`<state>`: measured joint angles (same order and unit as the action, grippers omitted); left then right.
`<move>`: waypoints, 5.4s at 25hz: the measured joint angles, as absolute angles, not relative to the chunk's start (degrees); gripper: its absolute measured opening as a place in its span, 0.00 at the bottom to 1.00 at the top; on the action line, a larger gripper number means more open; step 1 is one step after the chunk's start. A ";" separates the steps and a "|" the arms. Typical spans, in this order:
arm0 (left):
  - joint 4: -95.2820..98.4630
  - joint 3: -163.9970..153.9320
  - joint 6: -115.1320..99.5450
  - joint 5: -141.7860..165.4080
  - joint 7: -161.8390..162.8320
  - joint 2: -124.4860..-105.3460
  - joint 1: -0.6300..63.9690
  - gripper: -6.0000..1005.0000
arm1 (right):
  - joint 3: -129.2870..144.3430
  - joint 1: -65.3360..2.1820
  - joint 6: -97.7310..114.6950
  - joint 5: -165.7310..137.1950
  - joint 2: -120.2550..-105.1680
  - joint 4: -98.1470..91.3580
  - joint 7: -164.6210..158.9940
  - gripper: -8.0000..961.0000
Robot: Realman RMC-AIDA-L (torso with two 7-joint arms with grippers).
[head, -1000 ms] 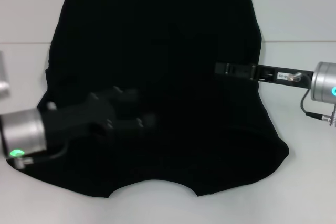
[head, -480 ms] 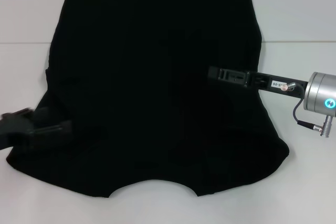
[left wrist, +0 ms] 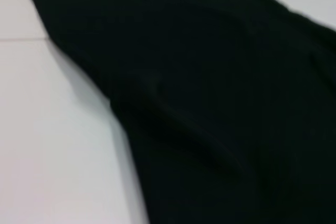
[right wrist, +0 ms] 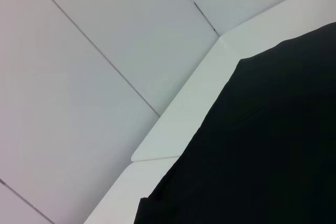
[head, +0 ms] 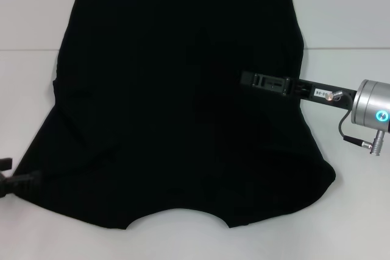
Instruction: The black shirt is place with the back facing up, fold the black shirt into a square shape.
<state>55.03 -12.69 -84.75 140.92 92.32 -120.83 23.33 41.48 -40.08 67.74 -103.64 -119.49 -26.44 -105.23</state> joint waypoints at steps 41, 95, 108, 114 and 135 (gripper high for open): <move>54.95 -16.01 -80.86 146.96 88.72 -121.48 23.78 0.90 | 40.75 -39.81 67.31 -103.53 -119.18 -26.45 -105.11 0.92; 57.04 -18.10 -88.27 147.26 92.79 -121.28 27.43 0.07 | 40.90 -34.31 72.94 -103.25 -115.15 -26.45 -106.81 0.89; 57.11 -18.11 -89.48 147.12 92.82 -121.56 28.43 0.07 | 40.98 -27.68 77.92 -109.59 -110.42 -26.00 -113.15 0.88; 57.07 -18.11 -89.48 147.12 92.81 -121.56 28.70 0.07 | 40.89 -28.10 78.11 -114.19 -110.25 -26.27 -115.78 0.87; 57.04 -18.11 -89.22 147.13 92.89 -121.47 29.26 0.07 | 41.40 -30.51 75.90 -118.18 -112.13 -25.93 -116.43 0.77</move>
<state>57.04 -18.11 -89.22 147.13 92.89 -121.47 29.26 41.40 -30.51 75.90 -118.18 -112.13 -25.93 -116.43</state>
